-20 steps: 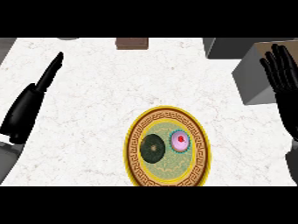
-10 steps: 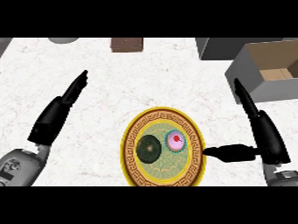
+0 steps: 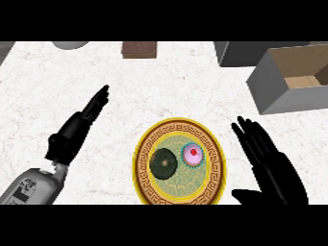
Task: Pick the cupcake from the plate and place it in the cardboard box
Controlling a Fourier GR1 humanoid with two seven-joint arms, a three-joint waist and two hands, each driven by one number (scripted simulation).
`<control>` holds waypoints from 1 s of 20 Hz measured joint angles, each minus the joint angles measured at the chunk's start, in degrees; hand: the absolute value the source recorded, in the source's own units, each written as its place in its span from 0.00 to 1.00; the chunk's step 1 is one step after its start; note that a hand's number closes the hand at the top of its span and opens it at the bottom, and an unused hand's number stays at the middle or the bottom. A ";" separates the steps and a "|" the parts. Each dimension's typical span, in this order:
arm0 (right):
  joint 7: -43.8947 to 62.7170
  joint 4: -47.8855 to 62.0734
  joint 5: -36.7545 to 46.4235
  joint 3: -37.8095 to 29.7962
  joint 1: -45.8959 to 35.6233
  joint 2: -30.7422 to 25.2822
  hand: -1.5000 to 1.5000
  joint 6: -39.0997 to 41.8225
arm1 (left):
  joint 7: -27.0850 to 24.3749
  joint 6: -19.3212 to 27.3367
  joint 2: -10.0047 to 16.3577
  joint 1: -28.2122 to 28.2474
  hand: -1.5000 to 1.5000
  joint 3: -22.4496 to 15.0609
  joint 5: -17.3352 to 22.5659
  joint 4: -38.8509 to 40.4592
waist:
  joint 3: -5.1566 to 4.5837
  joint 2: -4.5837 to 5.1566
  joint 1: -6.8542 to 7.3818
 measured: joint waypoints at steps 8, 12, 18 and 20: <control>22.40 -20.54 7.43 9.12 1.84 0.80 0.00 23.29 | 0.53 -0.88 -1.22 -0.54 0.50 0.19 -0.55 0.23 | 0.07 0.31 0.78; 33.09 -24.25 5.90 12.74 -0.93 6.98 0.00 34.76 | 2.18 -1.58 -1.93 -1.56 0.50 0.41 -0.87 -0.40 | 0.14 0.50 1.48; 38.57 -19.43 4.80 13.16 -6.54 18.71 0.00 39.88 | 2.33 -3.36 -3.36 -1.54 0.50 2.03 -2.18 -0.13 | 0.23 0.63 1.84; 38.28 -17.97 4.33 11.70 -7.55 20.60 0.00 40.63 | 1.09 -4.49 -3.86 -1.13 0.50 2.95 -2.82 0.90 | 0.25 0.65 1.81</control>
